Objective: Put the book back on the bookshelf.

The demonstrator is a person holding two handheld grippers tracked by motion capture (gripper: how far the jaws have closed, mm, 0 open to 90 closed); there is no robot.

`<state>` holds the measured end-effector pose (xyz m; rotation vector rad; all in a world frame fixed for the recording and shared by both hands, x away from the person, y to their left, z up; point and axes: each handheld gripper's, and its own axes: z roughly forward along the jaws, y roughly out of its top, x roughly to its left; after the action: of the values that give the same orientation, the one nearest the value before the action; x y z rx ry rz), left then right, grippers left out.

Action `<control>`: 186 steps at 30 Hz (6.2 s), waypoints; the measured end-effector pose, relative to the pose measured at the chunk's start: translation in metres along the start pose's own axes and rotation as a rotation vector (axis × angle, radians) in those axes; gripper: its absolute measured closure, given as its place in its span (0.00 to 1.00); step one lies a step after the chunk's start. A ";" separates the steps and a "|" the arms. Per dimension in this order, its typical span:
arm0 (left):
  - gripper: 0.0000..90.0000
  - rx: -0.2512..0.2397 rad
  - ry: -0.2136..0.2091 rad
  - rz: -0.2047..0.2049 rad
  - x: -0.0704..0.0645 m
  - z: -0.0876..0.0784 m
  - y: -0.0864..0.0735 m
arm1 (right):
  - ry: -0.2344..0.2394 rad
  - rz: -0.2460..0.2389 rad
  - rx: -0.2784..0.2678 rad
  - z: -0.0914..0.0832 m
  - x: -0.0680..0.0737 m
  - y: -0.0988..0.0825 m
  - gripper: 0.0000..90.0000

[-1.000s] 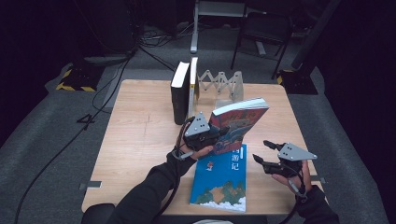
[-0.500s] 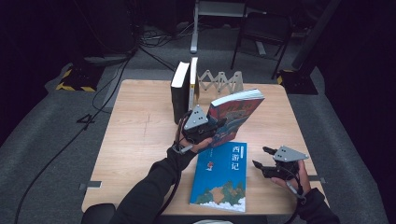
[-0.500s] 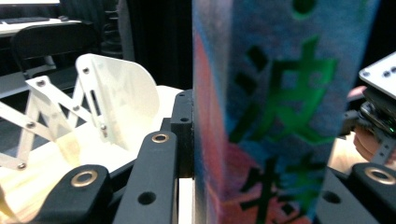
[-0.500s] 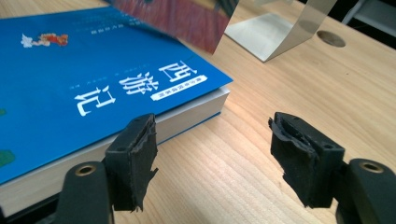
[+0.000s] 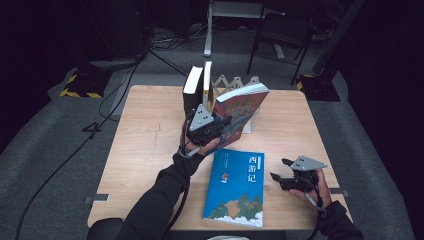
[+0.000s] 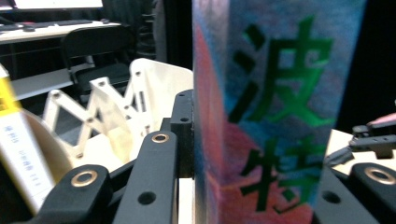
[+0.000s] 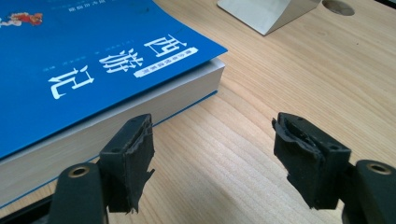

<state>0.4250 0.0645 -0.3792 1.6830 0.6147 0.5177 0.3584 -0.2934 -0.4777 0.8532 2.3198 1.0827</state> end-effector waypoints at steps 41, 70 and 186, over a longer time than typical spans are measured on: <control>0.82 0.026 0.328 -0.095 0.037 0.033 -0.009 | 0.029 0.013 0.005 0.003 0.000 -0.001 0.33; 0.81 0.061 0.326 -0.156 0.044 0.015 -0.052 | 0.028 0.006 0.006 0.003 0.002 -0.001 0.33; 0.90 0.353 0.323 -0.126 0.008 0.088 -0.095 | 0.036 0.012 0.026 0.002 0.000 -0.005 0.34</control>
<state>0.4759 0.0183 -0.4888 1.8895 1.0909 0.6225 0.3575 -0.2946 -0.4825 0.8644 2.3660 1.0840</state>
